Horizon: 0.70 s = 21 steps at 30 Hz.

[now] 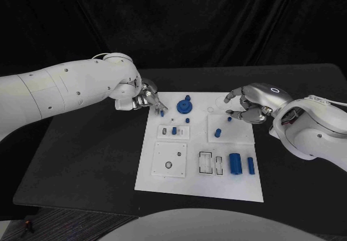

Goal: Assemble the parts on the task board

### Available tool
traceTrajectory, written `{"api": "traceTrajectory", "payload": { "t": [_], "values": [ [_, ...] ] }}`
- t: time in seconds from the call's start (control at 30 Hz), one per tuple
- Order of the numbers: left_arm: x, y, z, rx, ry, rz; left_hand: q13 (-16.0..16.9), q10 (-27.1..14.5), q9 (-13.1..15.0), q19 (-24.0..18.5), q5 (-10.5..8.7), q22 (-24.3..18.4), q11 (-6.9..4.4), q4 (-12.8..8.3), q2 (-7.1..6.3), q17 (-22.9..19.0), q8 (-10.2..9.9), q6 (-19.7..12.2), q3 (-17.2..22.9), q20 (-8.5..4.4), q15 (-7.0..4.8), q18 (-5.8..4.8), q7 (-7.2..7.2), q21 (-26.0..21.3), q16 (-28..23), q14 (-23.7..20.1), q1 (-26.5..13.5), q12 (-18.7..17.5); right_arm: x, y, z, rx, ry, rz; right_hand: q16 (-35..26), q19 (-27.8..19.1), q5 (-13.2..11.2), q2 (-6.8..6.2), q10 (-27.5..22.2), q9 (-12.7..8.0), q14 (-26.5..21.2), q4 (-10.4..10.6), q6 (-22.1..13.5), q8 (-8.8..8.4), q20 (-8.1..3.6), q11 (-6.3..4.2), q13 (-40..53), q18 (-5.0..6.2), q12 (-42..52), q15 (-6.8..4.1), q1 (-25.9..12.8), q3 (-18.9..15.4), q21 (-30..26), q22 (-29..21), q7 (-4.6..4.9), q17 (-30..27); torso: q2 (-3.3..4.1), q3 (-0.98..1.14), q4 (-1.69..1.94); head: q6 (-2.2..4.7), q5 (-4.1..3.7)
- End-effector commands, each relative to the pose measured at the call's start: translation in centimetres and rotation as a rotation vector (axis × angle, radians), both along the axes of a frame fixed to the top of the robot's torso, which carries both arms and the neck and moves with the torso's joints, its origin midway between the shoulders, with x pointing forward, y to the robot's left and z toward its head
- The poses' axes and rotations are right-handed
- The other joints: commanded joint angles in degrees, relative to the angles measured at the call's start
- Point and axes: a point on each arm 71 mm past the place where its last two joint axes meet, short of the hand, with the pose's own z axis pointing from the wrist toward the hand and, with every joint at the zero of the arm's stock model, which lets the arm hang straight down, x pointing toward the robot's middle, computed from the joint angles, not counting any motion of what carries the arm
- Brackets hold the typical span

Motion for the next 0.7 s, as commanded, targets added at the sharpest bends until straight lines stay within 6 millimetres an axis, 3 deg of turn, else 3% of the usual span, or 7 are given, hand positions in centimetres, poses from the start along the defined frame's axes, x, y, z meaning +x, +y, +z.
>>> {"api": "traceTrajectory", "payload": {
  "t": [0.03,0.7],
  "values": [
    [-0.15,-0.38,-0.08,-0.012,0.011,-0.025,10.6,1.5,0.1,-0.3,0.54,10.6,-0.3,-0.5,-0.02,15.1,-0.3,0.3,0.2,-0.02,-0.1,-0.55,-0.1,-0.3,0.2,6.0,0.8,-0.2,-0.03,0.02,-0.14,-0.007,0.007,-0.003,-0.3,-0.4,0.3,-0.21,0.5,0.0,4.7,0.2,0.4,0.11,-0.06,-0.01,5.0,0.85,0.3,-0.22,0.6,0.1,-0.4,6.5,0.05,9.0,0.03,0.03,0.0,-0.01,-0.04],
    [-0.24,-0.59,-0.12,-0.011,0.017,-0.034,10.4,1.3,0.1,-0.4,1.51,10.6,-0.49,-1.7,0.09,15.1,-0.5,0.5,1.2,-0.14,-0.24,-0.51,-0.33,-0.5,0.2,6.0,1.9,-0.4,-0.02,0.02,-0.34,-0.01,0.012,-0.005,-0.3,-0.4,0.5,-0.1,0.5,-0.1,4.7,0.2,0.5,0.14,-0.07,-0.01,4.9,0.85,0.2,-0.23,0.7,0.2,-0.5,6.5,0.04,9.0,0.0,0.01,0.0,-0.01,-0.05]
  ]
}}
